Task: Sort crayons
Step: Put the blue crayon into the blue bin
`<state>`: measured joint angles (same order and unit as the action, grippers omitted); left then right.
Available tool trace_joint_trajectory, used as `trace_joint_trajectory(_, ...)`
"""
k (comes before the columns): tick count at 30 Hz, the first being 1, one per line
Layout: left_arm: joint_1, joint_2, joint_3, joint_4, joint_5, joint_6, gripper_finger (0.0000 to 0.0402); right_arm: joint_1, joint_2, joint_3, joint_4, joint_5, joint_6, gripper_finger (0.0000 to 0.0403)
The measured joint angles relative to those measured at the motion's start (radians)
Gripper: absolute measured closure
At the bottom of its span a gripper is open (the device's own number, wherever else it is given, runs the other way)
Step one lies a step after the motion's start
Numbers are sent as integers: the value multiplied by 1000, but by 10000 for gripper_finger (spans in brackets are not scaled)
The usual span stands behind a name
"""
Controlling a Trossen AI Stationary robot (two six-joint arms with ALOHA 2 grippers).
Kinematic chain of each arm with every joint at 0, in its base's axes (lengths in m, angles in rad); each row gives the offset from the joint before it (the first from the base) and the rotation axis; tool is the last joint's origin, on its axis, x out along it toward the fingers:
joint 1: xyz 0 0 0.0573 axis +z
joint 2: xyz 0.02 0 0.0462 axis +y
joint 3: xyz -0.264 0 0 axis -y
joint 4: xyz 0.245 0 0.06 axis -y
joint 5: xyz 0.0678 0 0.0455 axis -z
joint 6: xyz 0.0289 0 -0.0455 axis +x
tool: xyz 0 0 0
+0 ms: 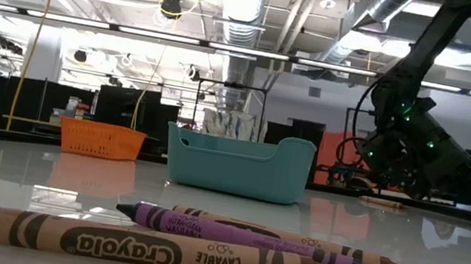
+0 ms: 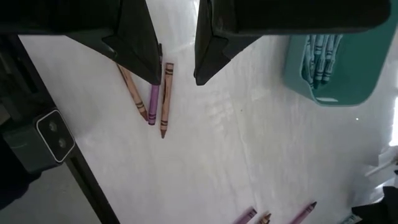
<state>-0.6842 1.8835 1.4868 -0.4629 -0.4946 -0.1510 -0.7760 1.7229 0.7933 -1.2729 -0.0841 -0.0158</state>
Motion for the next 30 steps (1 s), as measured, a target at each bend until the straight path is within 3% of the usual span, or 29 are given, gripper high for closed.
trace_joint_trajectory(17, -3, 0, 0, 0, 12, -20, 315, -117, 19, -1, -5, -27, -10, 280)
trace_joint_trajectory(22, -4, 0, 0, -2, 12, -26, 315, -110, 126, 0, -14, -104, -42, 280)
trace_joint_trajectory(28, -10, 0, 0, -28, 13, -30, 315, -74, 239, 7, -52, -123, -53, 280)
trace_joint_trajectory(30, -10, 0, 0, -31, 14, -29, 315, -66, 217, 5, -24, -245, -107, 280)
